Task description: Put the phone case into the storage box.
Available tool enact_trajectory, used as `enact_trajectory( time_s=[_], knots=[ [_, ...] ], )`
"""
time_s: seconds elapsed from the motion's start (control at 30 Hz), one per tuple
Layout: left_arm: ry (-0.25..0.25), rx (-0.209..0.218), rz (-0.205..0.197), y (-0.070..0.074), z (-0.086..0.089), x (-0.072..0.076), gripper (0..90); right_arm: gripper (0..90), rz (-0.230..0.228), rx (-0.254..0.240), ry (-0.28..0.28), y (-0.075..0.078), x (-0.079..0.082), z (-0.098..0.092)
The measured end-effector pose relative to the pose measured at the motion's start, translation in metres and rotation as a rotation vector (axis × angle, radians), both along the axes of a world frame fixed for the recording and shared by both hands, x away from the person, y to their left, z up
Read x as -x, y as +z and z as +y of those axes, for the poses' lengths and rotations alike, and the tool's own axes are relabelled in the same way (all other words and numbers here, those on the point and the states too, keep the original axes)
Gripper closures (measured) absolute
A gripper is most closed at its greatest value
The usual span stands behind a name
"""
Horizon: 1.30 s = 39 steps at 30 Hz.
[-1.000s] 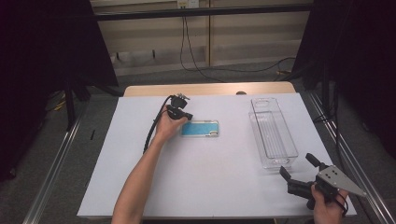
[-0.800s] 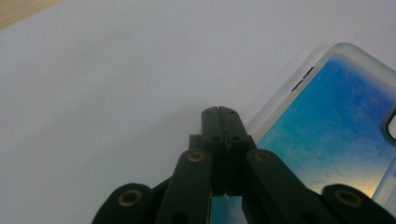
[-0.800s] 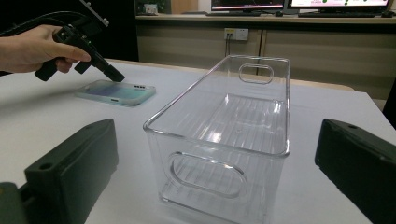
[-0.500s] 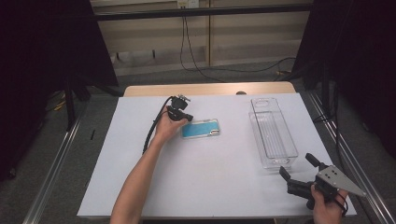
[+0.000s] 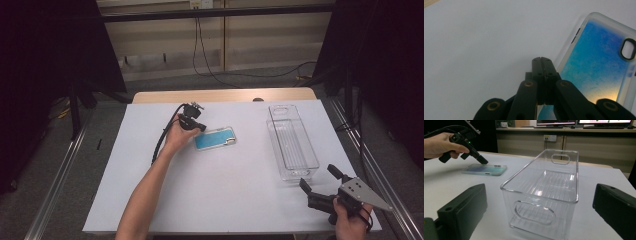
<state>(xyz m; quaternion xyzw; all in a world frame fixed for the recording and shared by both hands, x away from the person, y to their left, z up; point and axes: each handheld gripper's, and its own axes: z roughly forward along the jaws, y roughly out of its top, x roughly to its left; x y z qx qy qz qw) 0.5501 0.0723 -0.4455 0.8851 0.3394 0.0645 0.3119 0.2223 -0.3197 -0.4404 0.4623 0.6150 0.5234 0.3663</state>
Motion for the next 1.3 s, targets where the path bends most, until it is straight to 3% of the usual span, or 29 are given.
enact_trajectory(
  time_s=[0.13, 0.43, 0.67, 0.97, 1.3],
  knots=[
    [0.0, 0.019, 0.005, -0.001, 0.004, 0.0, 90.0, 0.0, 0.001, -0.003, 0.0, 0.0, 0.001, 0.0],
    [-0.008, 0.003, 0.007, 0.001, 0.01, 0.005, 90.0, 0.0, 0.002, -0.002, -0.001, 0.0, 0.001, 0.0],
    [0.013, 0.03, 0.006, -0.001, 0.016, 0.01, 90.0, 0.0, 0.001, 0.002, -0.001, 0.0, 0.001, 0.0],
    [-0.006, 0.016, 0.003, 0.0, 0.021, 0.014, 90.0, 0.0, 0.0, 0.004, 0.001, 0.001, 0.001, 0.0],
    [-0.015, 0.03, -0.006, -0.002, 0.026, 0.019, 90.0, 0.0, -0.002, 0.005, -0.002, 0.001, 0.001, 0.001]
  ],
)
